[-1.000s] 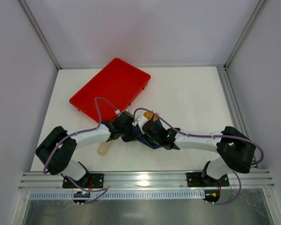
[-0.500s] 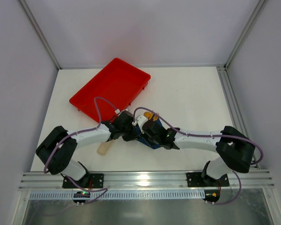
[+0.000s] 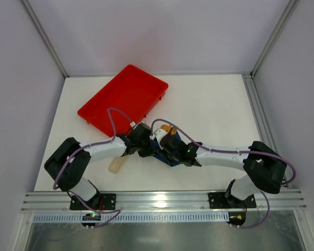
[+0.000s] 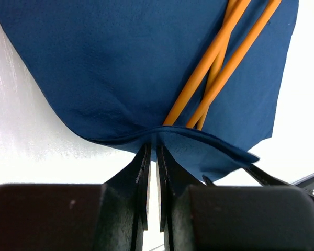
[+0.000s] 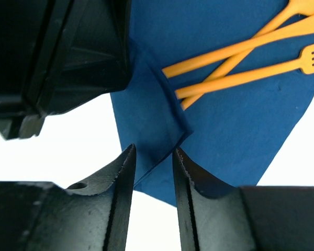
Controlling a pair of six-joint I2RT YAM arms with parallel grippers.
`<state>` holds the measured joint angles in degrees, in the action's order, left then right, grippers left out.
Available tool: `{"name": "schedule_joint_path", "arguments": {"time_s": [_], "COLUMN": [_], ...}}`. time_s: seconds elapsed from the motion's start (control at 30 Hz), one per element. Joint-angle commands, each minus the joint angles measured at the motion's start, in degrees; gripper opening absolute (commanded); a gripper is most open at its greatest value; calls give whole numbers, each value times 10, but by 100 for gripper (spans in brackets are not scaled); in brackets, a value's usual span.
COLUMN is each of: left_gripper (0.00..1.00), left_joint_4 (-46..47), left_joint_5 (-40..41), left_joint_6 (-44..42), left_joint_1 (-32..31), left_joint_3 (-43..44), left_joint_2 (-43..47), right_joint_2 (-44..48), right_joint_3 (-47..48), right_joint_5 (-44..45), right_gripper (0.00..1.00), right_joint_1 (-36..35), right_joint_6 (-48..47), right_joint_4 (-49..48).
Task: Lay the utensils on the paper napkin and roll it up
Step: Roll the napkin at the center of the board.
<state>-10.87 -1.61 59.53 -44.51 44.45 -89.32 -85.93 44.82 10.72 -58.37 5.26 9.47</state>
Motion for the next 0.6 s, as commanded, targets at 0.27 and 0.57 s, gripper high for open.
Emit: {"name": "schedule_joint_path", "arguments": {"time_s": [0.27, 0.57], "left_gripper": [12, 12], "left_joint_4": [14, 10], "left_joint_5": [0, 0], "left_joint_6": [-4, 1], "left_joint_1": [-6, -6], "left_joint_3": [20, 18], "left_joint_2": [-7, -6], "right_joint_2": [76, 31], "right_joint_3": [35, 33], "right_joint_5": [-6, -54], "right_gripper": [28, 16], "right_joint_1": [5, 11], "right_joint_6": [61, 71], "right_joint_4": [11, -38]}}
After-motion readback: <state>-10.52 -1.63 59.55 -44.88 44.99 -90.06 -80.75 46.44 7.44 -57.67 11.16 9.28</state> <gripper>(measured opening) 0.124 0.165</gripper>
